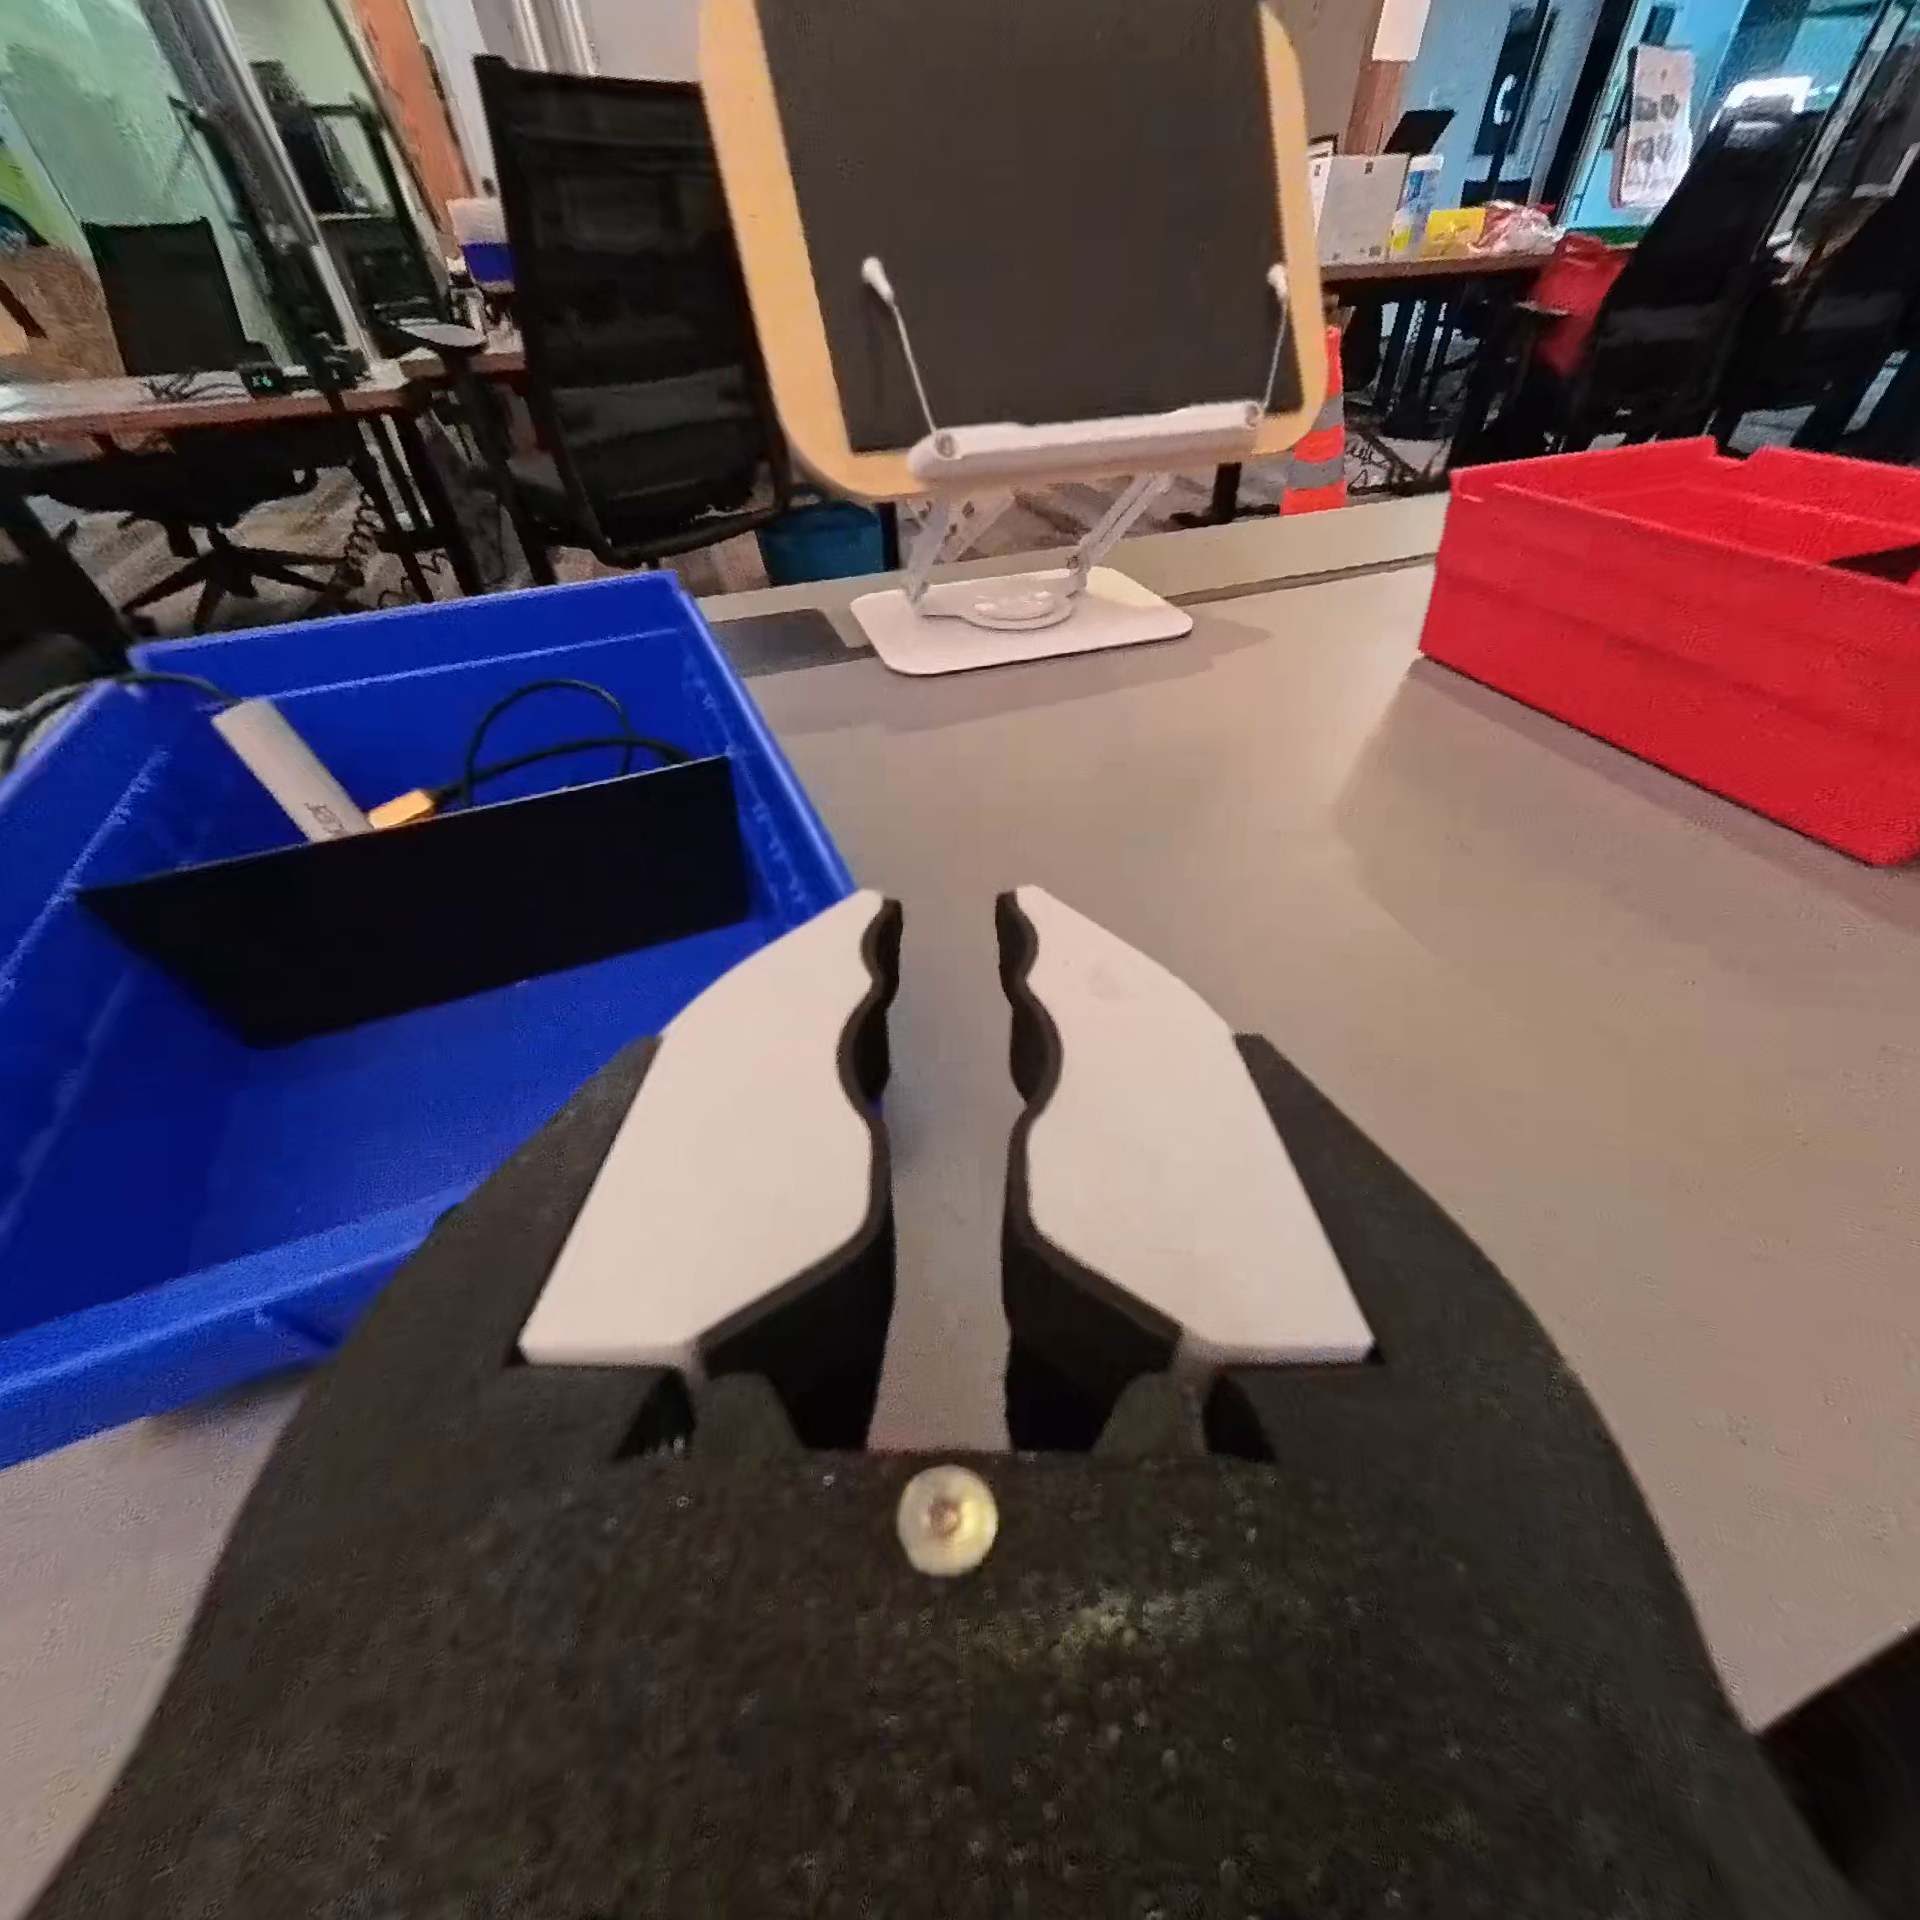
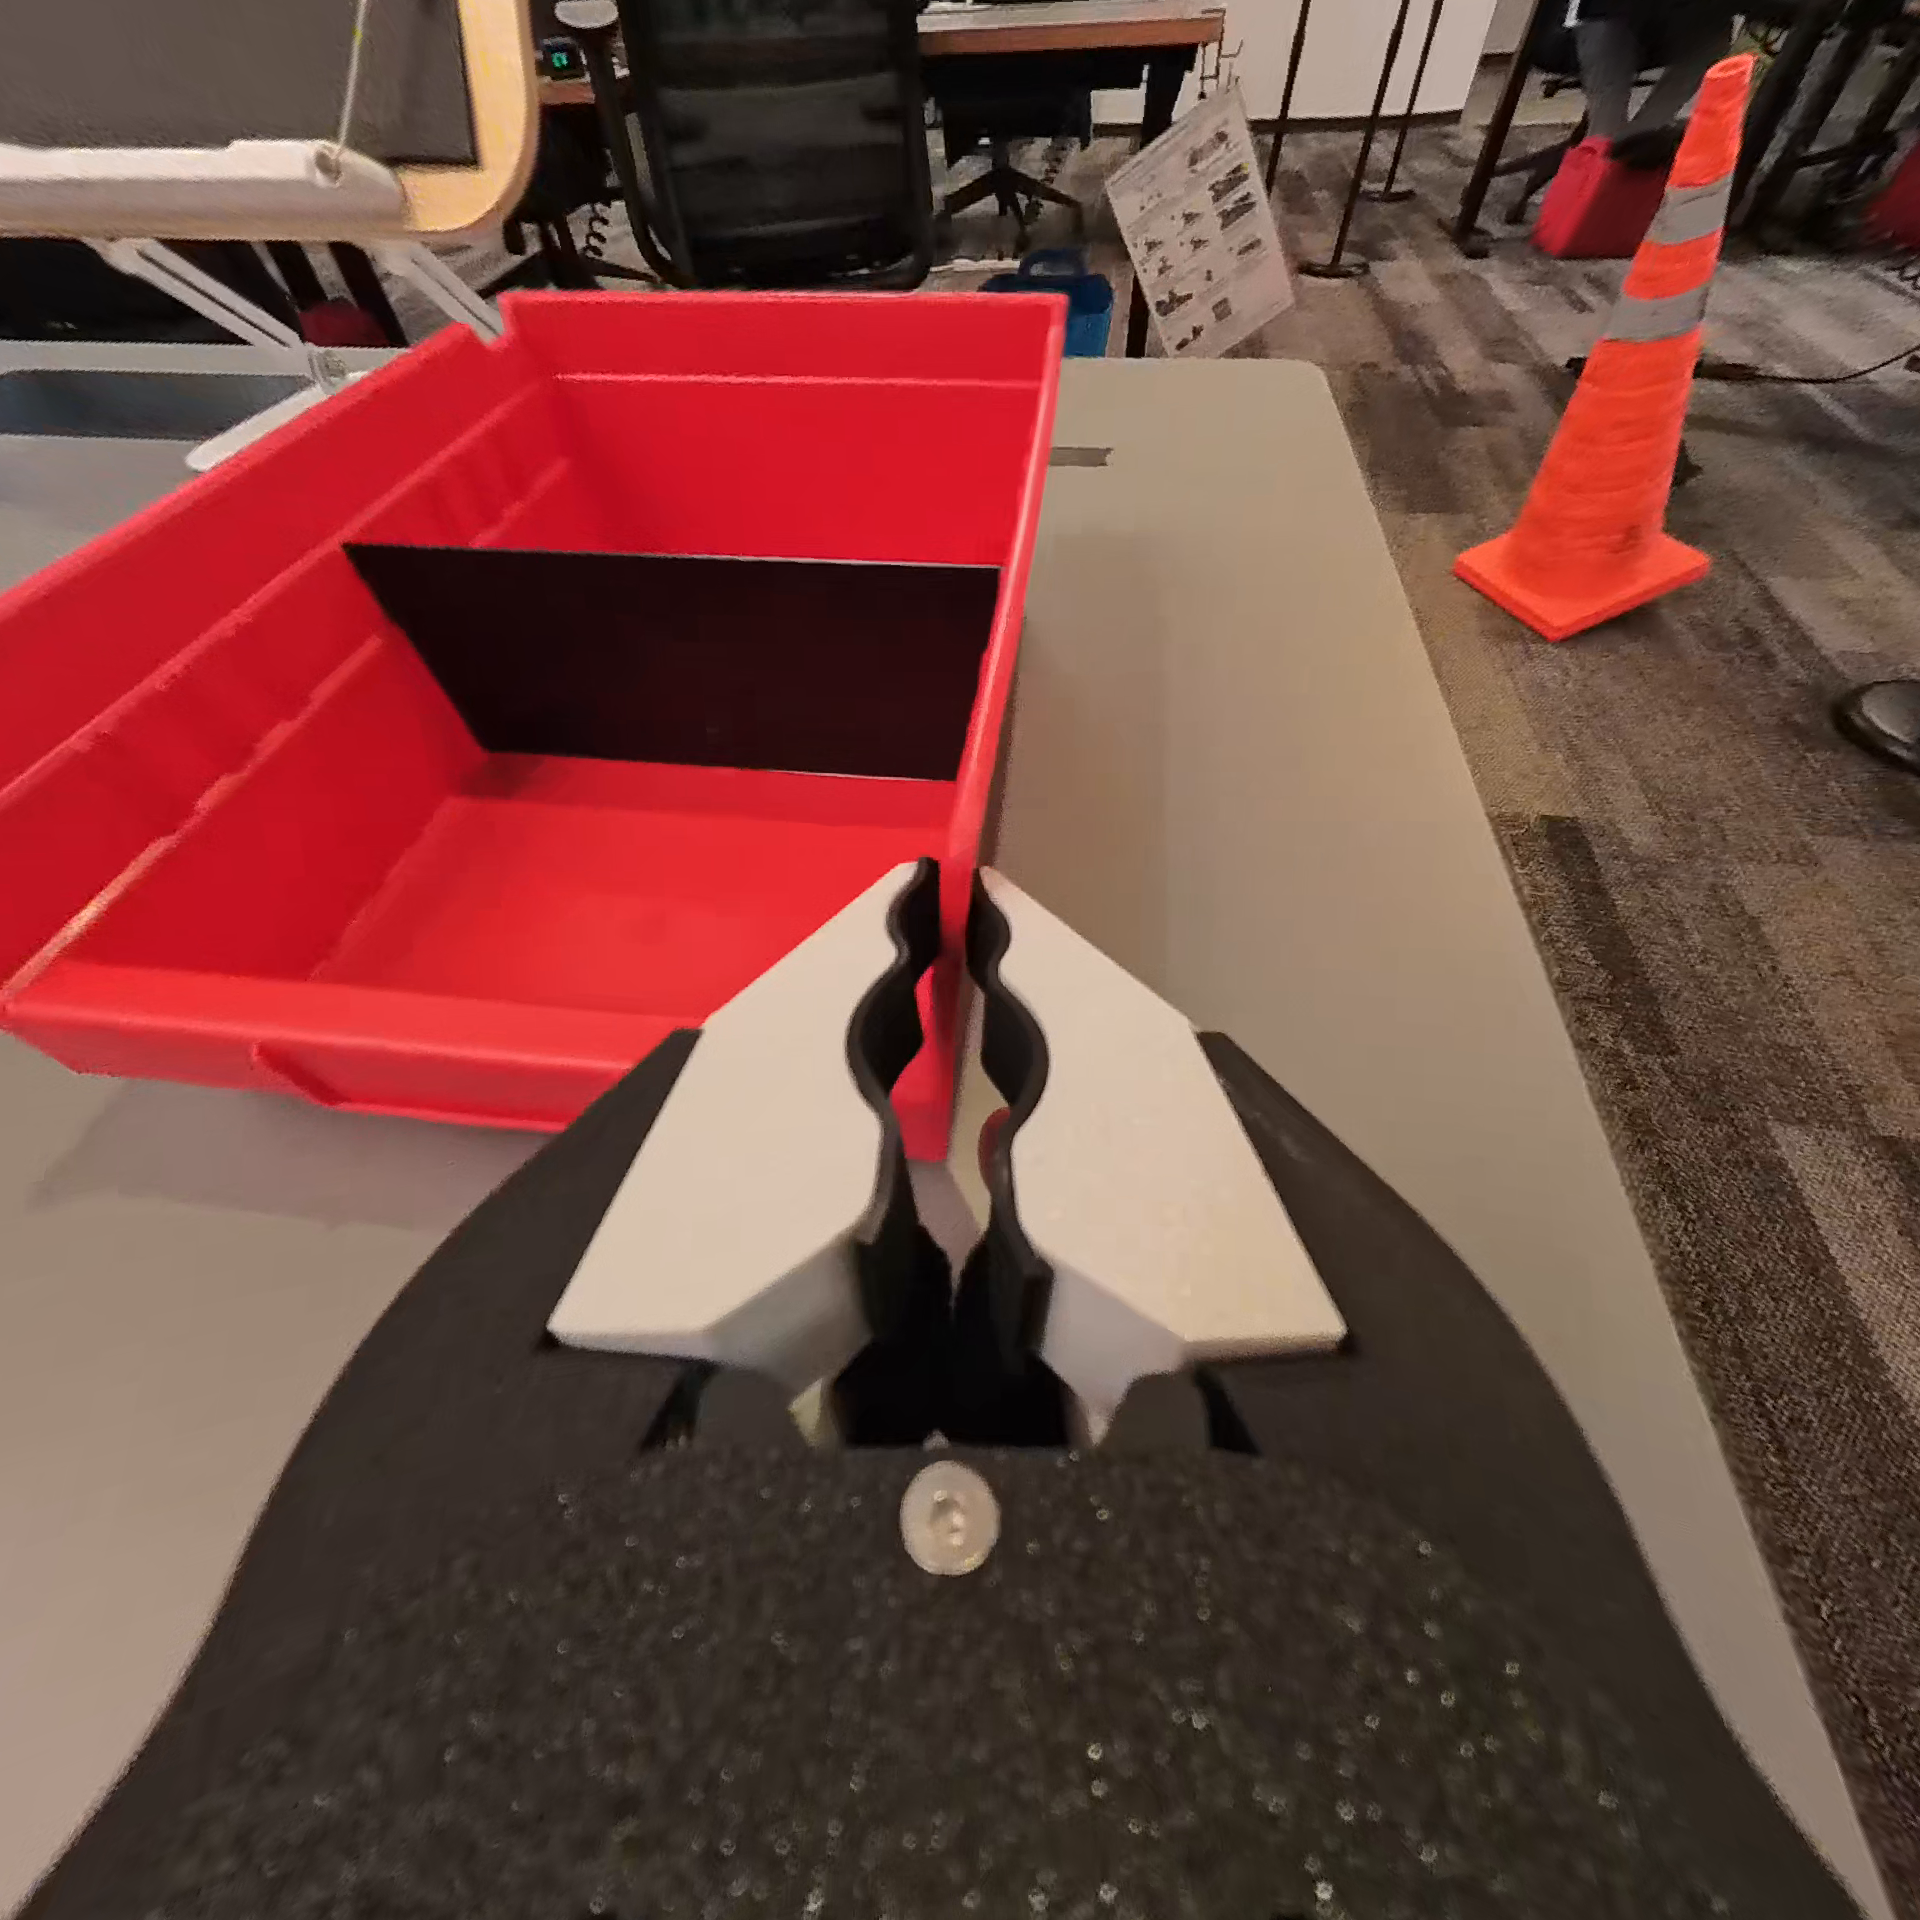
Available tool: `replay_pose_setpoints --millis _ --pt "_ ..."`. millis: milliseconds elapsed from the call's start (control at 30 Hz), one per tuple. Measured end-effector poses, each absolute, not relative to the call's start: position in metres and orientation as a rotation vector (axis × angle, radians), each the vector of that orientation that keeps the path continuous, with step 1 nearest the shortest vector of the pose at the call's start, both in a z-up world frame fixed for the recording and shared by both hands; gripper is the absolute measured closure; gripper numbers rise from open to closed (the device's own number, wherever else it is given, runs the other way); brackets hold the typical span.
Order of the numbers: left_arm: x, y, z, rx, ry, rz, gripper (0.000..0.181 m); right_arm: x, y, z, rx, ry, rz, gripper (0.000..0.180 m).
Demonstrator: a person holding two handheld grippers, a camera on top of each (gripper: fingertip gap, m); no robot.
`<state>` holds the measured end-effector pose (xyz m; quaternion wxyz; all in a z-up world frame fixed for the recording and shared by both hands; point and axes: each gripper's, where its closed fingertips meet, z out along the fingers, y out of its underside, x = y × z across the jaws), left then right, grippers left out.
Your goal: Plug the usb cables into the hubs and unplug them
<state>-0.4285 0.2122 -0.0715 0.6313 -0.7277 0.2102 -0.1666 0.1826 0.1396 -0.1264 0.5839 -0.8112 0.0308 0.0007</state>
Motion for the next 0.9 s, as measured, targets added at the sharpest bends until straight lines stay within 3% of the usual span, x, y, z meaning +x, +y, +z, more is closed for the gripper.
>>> replay_pose_setpoints --millis 167,233,367,533,633,767,900 --pt "-0.443 0.209 -0.071 -1.681 0.395 -0.451 0.162 0.180 0.139 -0.129 -1.915 0.051 -0.017 0.175" --pt "-0.442 0.211 -0.071 -1.683 0.378 -0.478 0.161 0.184 0.127 -0.126 -1.932 0.056 -0.137 0.159" --pt "-0.444 0.218 -0.074 -1.696 0.395 -0.427 0.158 0.170 0.091 -0.072 -1.776 0.135 -0.327 0.156" --pt "-0.449 0.226 -0.086 -1.765 0.509 -0.294 0.154 -0.038 0.082 -0.070 -1.690 -0.283 0.370 0.158" --pt "-0.430 0.217 -0.085 -1.845 0.751 -0.485 0.156 -0.138 0.073 -0.092 -1.687 -0.457 0.713 0.160" --pt "-0.453 0.246 -0.077 -2.061 0.960 -0.428 0.141 -0.179 0.091 -0.101 -1.708 -0.558 0.832 0.160" --pt "-0.501 0.333 -0.062 -2.291 0.700 -0.238 0.149 -0.174 0.116 -0.099 -1.714 -0.580 0.783 0.158"
